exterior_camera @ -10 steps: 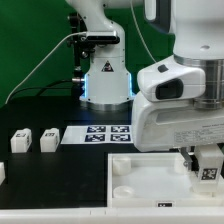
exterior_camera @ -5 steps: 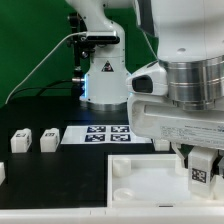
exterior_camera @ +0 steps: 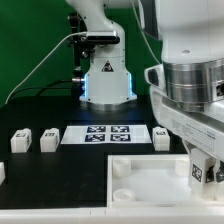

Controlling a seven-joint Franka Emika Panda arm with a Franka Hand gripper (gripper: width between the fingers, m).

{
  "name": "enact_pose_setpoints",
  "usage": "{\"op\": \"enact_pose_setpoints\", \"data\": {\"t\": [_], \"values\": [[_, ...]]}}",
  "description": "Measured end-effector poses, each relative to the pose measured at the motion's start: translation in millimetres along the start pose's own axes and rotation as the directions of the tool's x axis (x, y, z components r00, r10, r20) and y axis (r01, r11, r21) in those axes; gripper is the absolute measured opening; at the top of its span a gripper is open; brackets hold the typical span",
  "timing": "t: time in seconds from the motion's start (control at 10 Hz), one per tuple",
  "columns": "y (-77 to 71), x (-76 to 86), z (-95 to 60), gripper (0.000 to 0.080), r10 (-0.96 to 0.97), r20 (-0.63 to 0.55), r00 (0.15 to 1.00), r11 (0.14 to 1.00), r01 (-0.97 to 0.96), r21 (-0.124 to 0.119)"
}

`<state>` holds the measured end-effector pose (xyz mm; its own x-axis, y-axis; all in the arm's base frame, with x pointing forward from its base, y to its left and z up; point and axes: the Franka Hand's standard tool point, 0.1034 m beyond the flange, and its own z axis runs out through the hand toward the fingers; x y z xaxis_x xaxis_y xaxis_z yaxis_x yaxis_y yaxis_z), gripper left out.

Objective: Assemble one leg

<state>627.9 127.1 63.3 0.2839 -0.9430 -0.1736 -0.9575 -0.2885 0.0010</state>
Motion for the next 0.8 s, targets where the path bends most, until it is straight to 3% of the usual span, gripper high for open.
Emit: {"op": "enact_pose_setpoints", "data": {"t": [0.3,0.4,0.5,0.6,0.7,0.8], "values": [[-1.8,-3.7,3.5,0.0293,0.262,-0.002,0.965,0.965,-0.262,0.028],[-2.0,-3.7,3.5,0.0293,0.289,0.001,0.957,0.957,-0.289,0.029],[-1.8,-4.1,4.0,0.0367,0.269,0.001,0.963,0.963,-0.269,0.028],[-1.8,-4.5,4.3,0.0367,0.248,0.000,0.969,0.968,-0.248,0.028],[-1.9,-4.2,2.5,0.0552,0.189,-0.001,0.982,0.982,-0.189,0.027],[-3.8,-3.2,-6.2,0.0619,0.136,-0.001,0.991,0.990,-0.136,0.036]]}}
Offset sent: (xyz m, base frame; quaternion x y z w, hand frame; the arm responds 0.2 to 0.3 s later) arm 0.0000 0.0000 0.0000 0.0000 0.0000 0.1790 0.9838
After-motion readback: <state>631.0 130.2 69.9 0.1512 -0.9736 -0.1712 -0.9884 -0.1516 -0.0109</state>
